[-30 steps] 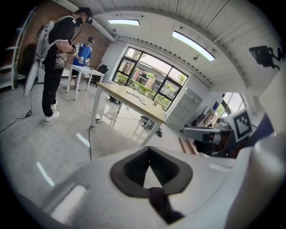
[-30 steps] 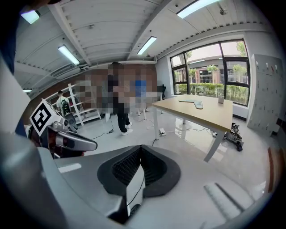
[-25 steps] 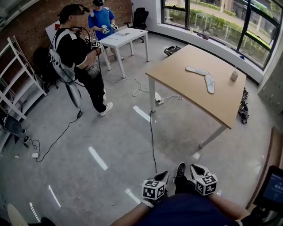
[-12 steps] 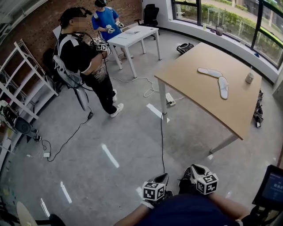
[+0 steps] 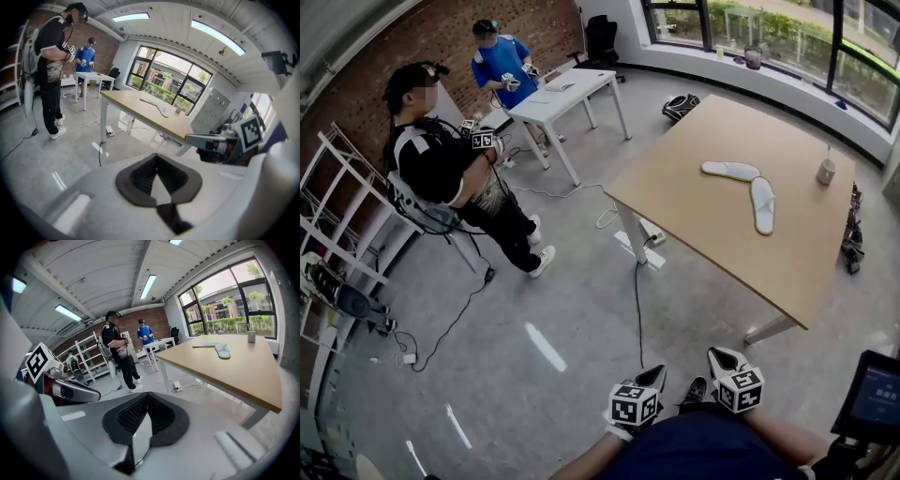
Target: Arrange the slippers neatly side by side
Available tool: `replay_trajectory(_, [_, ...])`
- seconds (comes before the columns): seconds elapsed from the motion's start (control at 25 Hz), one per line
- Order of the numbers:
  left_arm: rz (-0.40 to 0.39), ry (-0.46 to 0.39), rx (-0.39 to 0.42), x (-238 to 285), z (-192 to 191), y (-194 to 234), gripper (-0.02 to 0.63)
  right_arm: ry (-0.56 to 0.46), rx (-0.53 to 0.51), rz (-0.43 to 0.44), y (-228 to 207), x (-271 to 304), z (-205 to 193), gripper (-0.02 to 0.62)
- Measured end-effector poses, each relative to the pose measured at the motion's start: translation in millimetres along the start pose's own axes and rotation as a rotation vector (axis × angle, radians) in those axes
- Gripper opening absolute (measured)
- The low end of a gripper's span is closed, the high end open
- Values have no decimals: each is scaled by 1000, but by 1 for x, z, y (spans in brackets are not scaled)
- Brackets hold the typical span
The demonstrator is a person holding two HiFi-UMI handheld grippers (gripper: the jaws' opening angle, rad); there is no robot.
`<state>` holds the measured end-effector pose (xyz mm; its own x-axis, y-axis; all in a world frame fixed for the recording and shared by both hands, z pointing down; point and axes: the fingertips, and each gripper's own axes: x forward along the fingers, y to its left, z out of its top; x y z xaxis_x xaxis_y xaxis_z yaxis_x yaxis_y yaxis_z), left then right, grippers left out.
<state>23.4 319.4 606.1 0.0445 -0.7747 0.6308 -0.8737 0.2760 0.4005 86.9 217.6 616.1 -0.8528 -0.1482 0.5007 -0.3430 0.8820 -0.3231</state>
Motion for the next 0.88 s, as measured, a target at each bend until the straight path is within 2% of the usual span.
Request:
replay_trajectory(0.2, [19,11,21,31,28,-1,5,2,26,12,-32,20,15,11])
replay_trajectory(0.56, [-7,31,33,74,60,-5,5,3,58,-8,-75,37,34,11])
replay_trajectory(0.72, [-32,53,45,93,74,2,5,-8,69,-47,-95,49,48,11])
replay_trajectory(0.88, [-61,57,72,114,102,16,5,-39,88,-106,-115,63,72,11])
